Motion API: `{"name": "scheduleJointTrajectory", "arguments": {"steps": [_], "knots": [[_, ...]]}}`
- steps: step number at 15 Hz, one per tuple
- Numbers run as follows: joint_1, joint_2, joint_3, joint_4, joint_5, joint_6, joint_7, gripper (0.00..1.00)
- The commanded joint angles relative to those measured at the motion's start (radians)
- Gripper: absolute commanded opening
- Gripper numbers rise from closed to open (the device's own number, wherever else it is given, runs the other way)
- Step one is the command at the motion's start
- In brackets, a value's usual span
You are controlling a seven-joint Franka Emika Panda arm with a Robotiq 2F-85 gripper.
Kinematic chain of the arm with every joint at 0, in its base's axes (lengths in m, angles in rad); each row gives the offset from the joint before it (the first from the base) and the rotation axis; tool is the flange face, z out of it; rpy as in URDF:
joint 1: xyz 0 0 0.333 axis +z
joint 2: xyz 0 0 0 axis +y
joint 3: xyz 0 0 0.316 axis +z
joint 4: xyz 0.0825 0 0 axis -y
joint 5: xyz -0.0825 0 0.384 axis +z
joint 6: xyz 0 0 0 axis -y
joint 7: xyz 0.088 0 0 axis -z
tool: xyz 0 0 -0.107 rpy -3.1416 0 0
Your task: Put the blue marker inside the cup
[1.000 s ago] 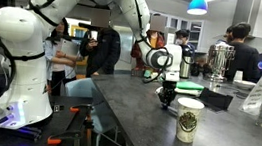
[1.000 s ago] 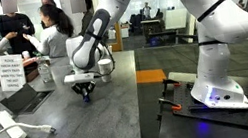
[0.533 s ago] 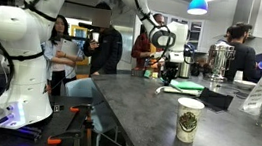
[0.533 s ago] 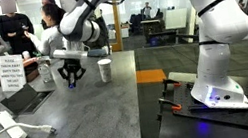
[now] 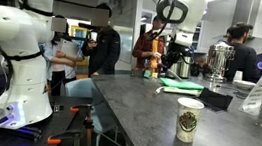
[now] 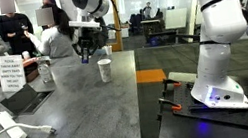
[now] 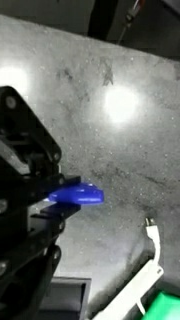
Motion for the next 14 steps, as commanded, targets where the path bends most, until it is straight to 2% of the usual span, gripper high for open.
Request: {"name": "scheduleJointTrajectory", "arguments": {"steps": [1,3,10,14], "knots": [[-0.018,-0.042,-0.04,-0.034,0.056,-0.009,-0.015,0.06],[-0.029,-0.054,-0.056,-0.047,0.077,0.007,-0.02,0.06],[-0.066,-0.152,-0.095,-0.222,0.273,0.119,-0.099,0.06],[-0.09,-0.204,-0.124,-0.298,0.367,0.14,-0.158,0.06]]}}
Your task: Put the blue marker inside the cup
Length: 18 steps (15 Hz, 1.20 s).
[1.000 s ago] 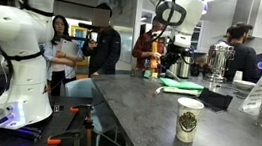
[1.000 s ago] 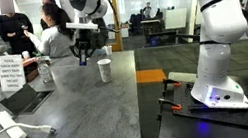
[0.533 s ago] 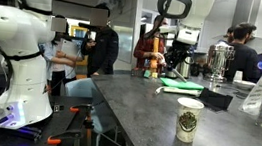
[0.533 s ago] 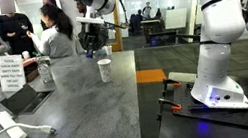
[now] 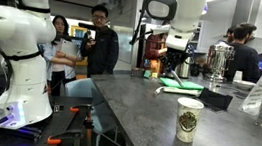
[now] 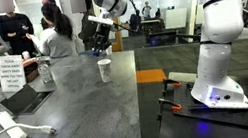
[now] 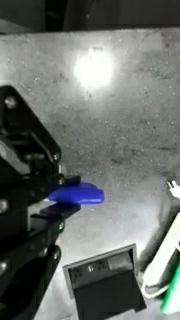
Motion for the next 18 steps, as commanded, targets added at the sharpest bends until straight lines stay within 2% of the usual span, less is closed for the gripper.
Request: {"name": "scheduleJointTrajectory", "arguments": {"steps": [1,5,12,18], "knots": [[-0.015,-0.062,-0.018,-0.076,0.102,0.025,-0.061,0.06],[-0.039,-0.049,-0.039,-0.091,0.239,-0.011,-0.133,0.06],[-0.063,0.011,-0.063,-0.092,0.483,-0.002,-0.204,0.06],[-0.08,0.075,-0.083,-0.09,0.625,-0.008,-0.24,0.06]]}}
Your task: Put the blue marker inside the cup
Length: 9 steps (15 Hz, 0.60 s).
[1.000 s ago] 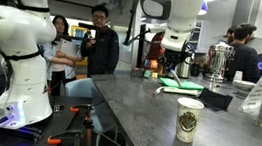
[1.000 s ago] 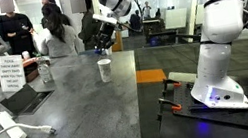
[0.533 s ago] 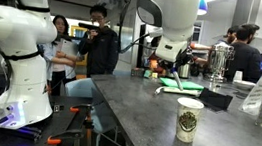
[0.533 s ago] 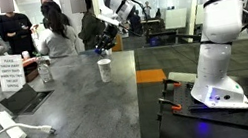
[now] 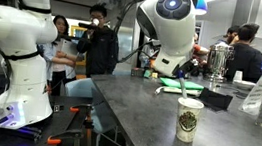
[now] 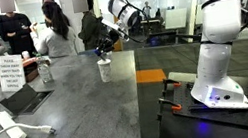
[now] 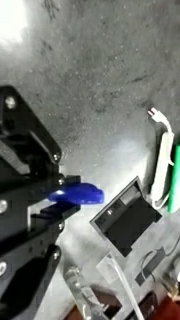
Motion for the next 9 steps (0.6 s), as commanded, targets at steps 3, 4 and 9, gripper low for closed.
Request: {"name": "scheduleJointTrajectory", "arguments": {"steps": [3,4,9], "knots": [[-0.01,0.039,-0.015,0.002,0.111,0.0,-0.036,0.06],[-0.01,0.044,-0.018,0.001,0.119,0.006,-0.041,0.06],[-0.006,0.05,-0.031,-0.001,0.142,0.063,-0.042,0.48]]}}
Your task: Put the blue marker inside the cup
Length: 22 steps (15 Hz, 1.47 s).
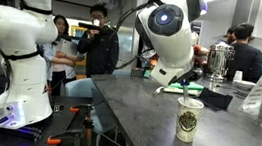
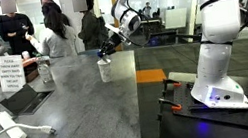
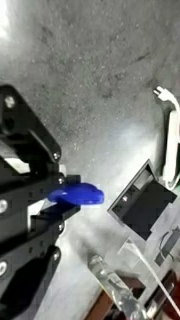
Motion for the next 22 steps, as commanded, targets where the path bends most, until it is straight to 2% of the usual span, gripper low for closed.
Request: {"name": "scheduleJointTrajectory", "arguments": {"steps": [1,3,7,10,13,16,18,22], "knots": [[0.016,-0.011,-0.002,-0.001,0.025,0.082,-0.024,0.55],[0.029,-0.023,0.002,0.002,0.006,0.149,-0.034,0.7],[0.098,-0.07,0.028,-0.012,-0.26,0.313,0.069,0.99],[0.147,-0.11,0.047,-0.032,-0.567,0.331,0.255,1.0],[0.176,-0.146,0.051,-0.039,-0.922,0.293,0.491,1.0],[0.177,-0.19,0.062,-0.025,-1.263,0.213,0.659,1.0],[0.172,-0.216,0.083,-0.009,-1.42,0.158,0.682,1.0],[0.171,-0.269,0.136,0.012,-1.582,0.057,0.601,1.0]]}}
